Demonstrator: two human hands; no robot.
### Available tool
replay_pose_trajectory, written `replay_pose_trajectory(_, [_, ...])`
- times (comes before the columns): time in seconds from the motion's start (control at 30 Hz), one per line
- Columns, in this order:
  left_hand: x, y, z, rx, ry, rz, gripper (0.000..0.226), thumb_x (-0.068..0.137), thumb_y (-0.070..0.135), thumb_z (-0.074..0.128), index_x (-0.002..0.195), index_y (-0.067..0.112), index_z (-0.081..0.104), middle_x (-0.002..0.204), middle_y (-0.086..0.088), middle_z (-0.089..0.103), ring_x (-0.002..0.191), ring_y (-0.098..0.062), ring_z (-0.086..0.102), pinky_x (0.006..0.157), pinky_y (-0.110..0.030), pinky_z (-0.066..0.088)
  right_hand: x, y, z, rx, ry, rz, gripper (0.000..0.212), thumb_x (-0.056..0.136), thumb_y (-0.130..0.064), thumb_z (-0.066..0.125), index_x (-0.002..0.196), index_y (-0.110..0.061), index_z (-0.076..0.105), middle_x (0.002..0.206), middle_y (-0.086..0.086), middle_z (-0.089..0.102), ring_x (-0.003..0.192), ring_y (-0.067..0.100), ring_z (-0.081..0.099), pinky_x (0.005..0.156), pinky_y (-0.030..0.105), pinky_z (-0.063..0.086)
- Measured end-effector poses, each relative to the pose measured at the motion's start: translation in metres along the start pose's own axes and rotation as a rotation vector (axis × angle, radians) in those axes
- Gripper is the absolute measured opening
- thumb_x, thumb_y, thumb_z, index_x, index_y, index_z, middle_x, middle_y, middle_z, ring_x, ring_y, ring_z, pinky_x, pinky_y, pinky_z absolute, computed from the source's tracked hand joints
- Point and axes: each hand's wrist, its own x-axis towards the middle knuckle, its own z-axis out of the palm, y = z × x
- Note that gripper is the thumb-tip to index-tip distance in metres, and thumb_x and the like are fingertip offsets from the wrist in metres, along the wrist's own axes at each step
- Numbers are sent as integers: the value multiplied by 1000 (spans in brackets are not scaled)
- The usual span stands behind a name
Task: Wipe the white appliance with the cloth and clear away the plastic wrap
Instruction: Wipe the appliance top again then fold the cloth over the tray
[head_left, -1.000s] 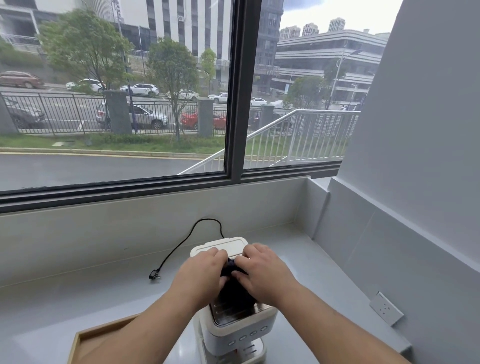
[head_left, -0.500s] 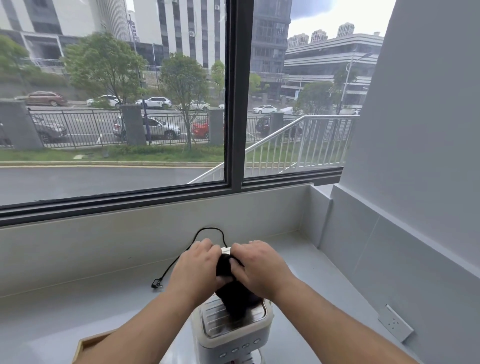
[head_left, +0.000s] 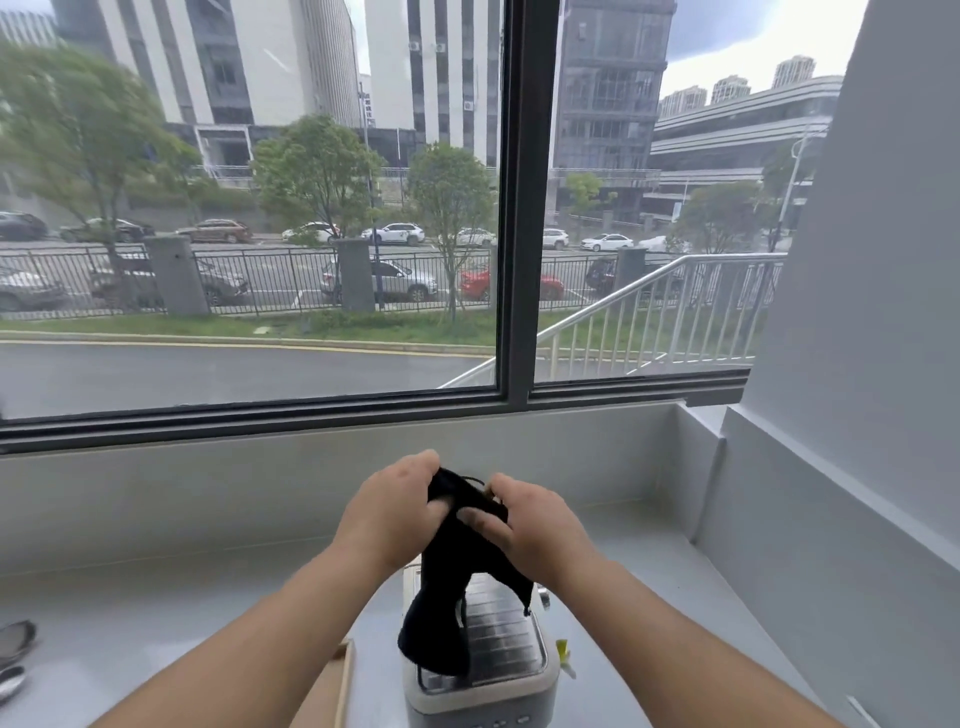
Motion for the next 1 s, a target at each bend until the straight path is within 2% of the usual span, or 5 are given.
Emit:
replay_pose_trajectory(0.2, [-5,-6,-23,-101,132,-87,35,87,35,67,71,24,37,60,5,55,59,-18,53,52,-34,35,12,-2,11,186,-56,32,25,86,-35,62,76,-12,60,76,4,63,76,22,60,72,44,54])
replay_pose_trajectory(0.37, [-16,-19,-33,-302,193,-232,27,86,41,66,71,30,46,56,10,57,50,-6,47,51,-31,39,25,-7,27,700,-81,313,35,76,-42,74,94,-12,65,82,6,72,70,17,63,68,39,54])
replay_pose_trajectory(0.57, [-31,-31,-47,-451,274,-340,22,86,45,67,77,27,57,71,-1,68,64,-22,62,62,-47,52,29,-27,47,970,-205,295,64,71,-67,78,100,-11,65,78,-6,69,67,8,63,59,24,48])
replay_pose_trajectory(0.67, [-38,-37,-59,-547,317,-371,35,77,60,69,76,28,56,60,9,60,56,-9,53,57,-37,45,30,-41,55,1019,-302,335,70,69,-79,71,100,-16,72,86,-3,76,82,17,66,75,33,51])
replay_pose_trajectory(1.0, [-69,-83,-104,-697,391,-652,59,71,67,76,72,16,46,67,-1,43,67,-21,41,63,-35,33,41,-112,77,1147,-398,405,74,78,-78,64,117,-17,75,105,9,79,99,31,67,101,48,53])
